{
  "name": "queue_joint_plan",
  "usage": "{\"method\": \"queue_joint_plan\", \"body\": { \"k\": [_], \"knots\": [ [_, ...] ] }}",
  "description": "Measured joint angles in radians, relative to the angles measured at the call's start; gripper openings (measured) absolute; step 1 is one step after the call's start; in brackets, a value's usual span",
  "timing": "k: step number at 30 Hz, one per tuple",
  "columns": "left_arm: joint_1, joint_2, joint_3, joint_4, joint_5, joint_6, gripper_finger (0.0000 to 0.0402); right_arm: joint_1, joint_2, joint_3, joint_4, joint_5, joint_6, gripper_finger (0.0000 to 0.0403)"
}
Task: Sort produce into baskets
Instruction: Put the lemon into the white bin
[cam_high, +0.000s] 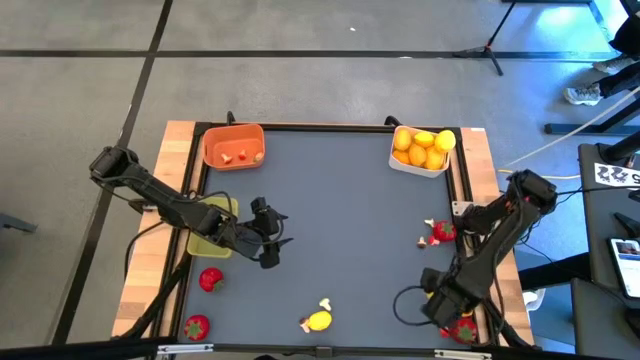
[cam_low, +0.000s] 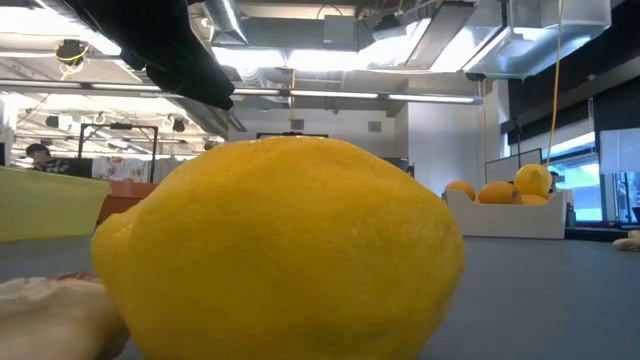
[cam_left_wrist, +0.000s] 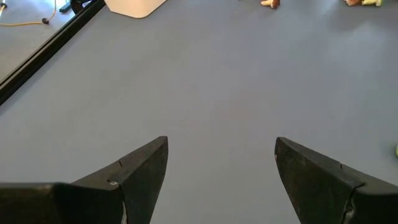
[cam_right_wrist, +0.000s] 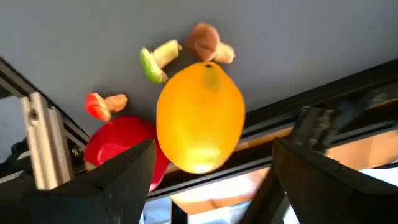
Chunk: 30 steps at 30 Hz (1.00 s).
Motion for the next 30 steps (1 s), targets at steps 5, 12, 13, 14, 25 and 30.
{"method": "queue_joint_plan", "body": {
  "k": [5, 12, 13, 14, 25, 30],
  "knots": [
    [0.000, 0.000, 0.000, 0.000, 0.000, 0.000, 0.0292, -0.002, 0.002, -0.084, 0.125, -0.041, 0.034, 0.0319],
    [0.009, 0.000, 0.000, 0.007, -0.002, 0.002, 0.0292, -0.004, -0.001, -0.178, 0.191, -0.078, 0.071, 0.0319],
    [0.010, 0.000, 0.000, 0.008, -0.002, -0.001, 0.0292, -0.004, -0.002, -0.191, 0.211, -0.079, 0.070, 0.0319],
    [0.010, 0.000, 0.000, 0.008, -0.002, -0.004, 0.0292, -0.004, -0.004, -0.204, 0.240, -0.082, 0.070, 0.0319],
    [0.022, 0.000, 0.000, 0.009, -0.002, 0.003, 0.0292, -0.005, -0.004, -0.265, 0.303, -0.119, 0.096, 0.0291],
    [0.022, 0.000, 0.000, 0.011, -0.002, 0.003, 0.0292, -0.012, -0.002, -0.265, 0.304, -0.129, 0.075, 0.0230]
  ]
}}
